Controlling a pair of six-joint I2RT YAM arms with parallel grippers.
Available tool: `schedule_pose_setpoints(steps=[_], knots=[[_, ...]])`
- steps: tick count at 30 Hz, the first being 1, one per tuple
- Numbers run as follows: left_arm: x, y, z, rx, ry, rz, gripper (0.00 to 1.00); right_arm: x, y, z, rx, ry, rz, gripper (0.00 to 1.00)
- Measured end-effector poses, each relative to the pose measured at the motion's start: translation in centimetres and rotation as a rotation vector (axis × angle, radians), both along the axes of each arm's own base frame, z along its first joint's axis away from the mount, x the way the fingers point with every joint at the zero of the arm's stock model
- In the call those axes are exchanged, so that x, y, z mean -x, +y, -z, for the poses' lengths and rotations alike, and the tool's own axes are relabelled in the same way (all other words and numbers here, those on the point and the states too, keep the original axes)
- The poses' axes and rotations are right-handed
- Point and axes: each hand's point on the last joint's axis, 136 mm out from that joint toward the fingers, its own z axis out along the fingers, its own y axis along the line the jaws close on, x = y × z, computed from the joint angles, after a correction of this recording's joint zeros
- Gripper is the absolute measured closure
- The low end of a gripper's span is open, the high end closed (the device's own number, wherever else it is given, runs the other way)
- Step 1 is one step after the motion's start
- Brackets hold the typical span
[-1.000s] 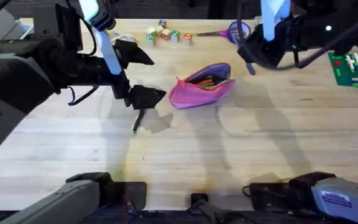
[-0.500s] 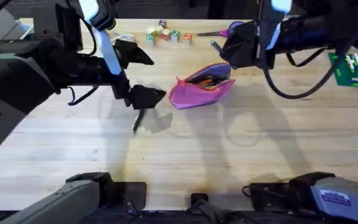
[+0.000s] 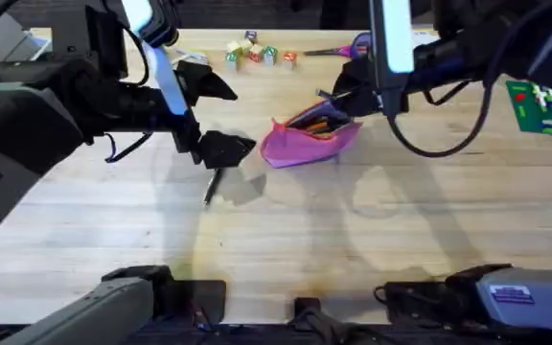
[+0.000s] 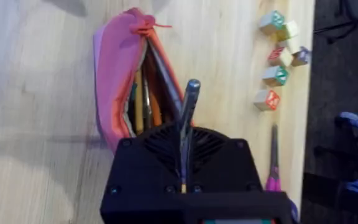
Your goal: Unzip the bag, pick up the pens from the table one at a time and place them inside, then zip the bag closed.
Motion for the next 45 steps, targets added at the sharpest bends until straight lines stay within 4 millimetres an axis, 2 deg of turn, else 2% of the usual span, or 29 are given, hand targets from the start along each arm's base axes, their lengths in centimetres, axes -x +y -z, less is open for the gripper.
schedule_pose_setpoints(steps=[17,21,25,26,27,32,34,42,45], knots=[[0.0,0.0,0.0,0.000,0.000,0.000,0.007,0.6,2.4,7.3,0.069,0.146,-0.122,0.969],[0.0,0.0,0.0,0.000,0.000,0.000,0.007,0.5,2.4,8.2,0.076,0.161,-0.128,0.969],[0.0,0.0,0.0,0.000,0.000,0.000,0.007,0.5,2.5,8.3,0.076,0.160,-0.134,0.960],[0.0,0.0,0.0,0.000,0.000,0.000,0.007,0.5,2.6,8.3,0.075,0.159,-0.135,0.896],[0.0,0.0,0.0,0.000,0.000,0.000,0.007,0.5,2.6,8.3,0.074,0.158,-0.137,0.767],[0.0,0.0,0.0,0.000,0.000,0.000,0.007,0.2,2.7,7.9,0.071,0.141,-0.140,0.053],[0.0,0.0,0.0,0.000,0.000,0.000,0.007,0.1,2.8,7.8,0.071,0.135,-0.141,0.009],[0.0,0.0,0.0,0.000,0.000,0.000,0.007,0.2,2.7,7.8,0.072,0.138,-0.141,0.004],[0.0,0.0,0.0,0.000,0.000,0.000,0.008,0.3,2.7,7.1,0.065,0.141,-0.122,0.004]])
